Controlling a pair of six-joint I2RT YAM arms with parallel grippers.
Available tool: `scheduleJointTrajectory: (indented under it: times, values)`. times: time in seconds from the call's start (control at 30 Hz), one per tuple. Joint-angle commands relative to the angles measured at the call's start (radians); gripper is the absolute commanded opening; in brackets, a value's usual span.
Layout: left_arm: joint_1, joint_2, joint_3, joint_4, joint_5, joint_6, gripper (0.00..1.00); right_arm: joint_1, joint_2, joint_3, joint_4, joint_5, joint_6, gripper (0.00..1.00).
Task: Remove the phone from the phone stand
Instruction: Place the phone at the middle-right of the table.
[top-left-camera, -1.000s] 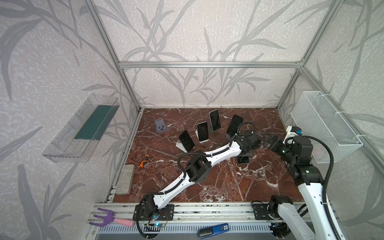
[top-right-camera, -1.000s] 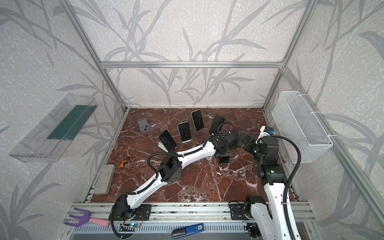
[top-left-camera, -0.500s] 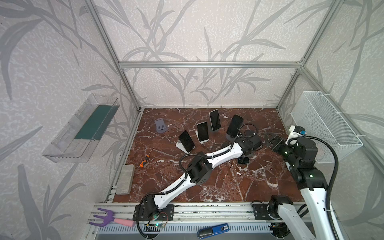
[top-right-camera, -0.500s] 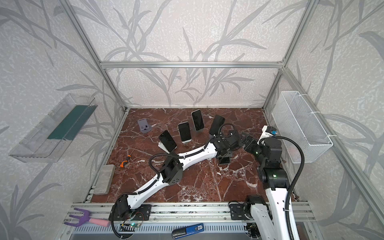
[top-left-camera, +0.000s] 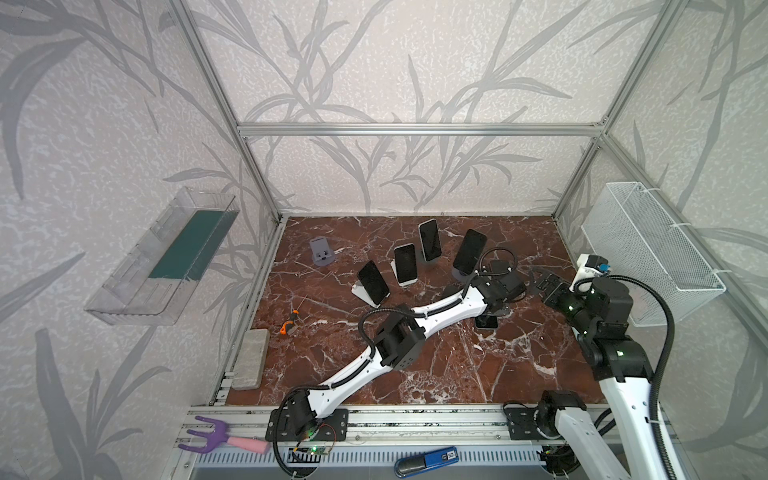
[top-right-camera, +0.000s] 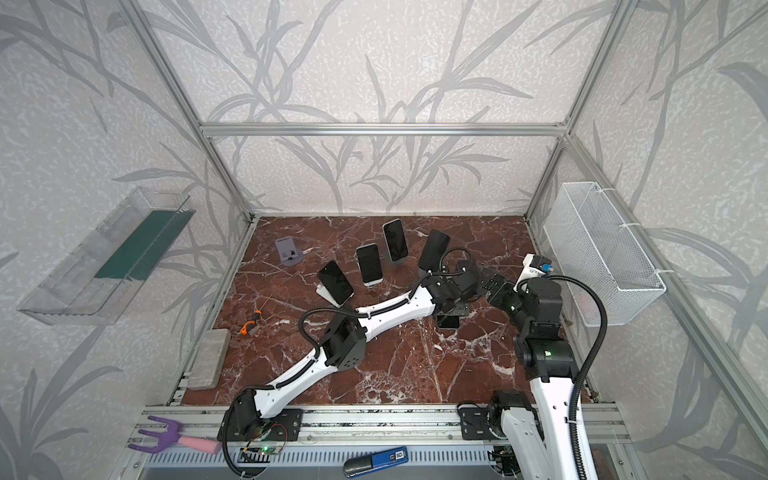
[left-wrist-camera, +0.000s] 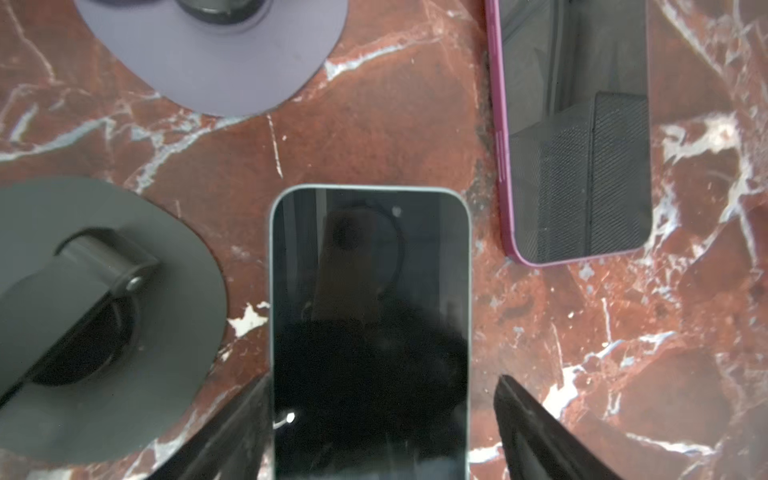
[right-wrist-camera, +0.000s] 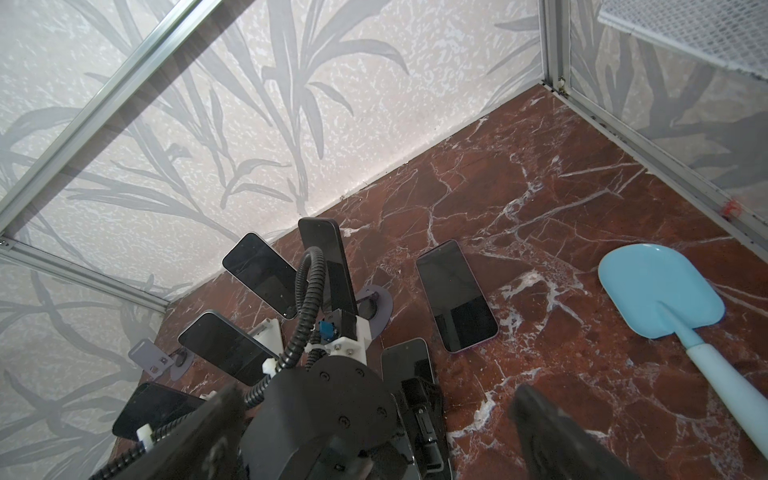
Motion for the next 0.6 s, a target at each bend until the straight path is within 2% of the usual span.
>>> scheduleJointTrajectory:
  times: [0.0,0.1,0.23,0.4,0.47,0.57]
  values:
    - [-0.006,0.074,-0.024,-0.073,0.058,0.001,0.85,-0.002,0.008,-0.018,0.02,0.006,-0.016,0.99]
    - [-0.008,0.063,-0.022,-0.057,0.075,0.023,0.85,-0.002,-0.006,-0.03,0.014,0.017,-0.026,0.99]
    - [-0.003,-0.023,-0.032,-0.029,0.042,0.112,0.86,-0.002,-0.029,-0.022,-0.007,0.042,-0.039,0.99]
    - [0.016,-0.218,-0.155,0.074,0.035,0.267,0.87,-0.002,-0.034,0.006,-0.008,0.035,-0.024,0.99]
    - [0.025,-0.311,-0.24,0.161,0.082,0.352,0.86,-0.002,-0.042,0.014,0.008,0.031,-0.021,0.99]
    - [0.045,-0.398,-0.294,0.206,0.123,0.412,0.83,-0.003,-0.042,0.051,-0.005,0.14,-0.053,0.99]
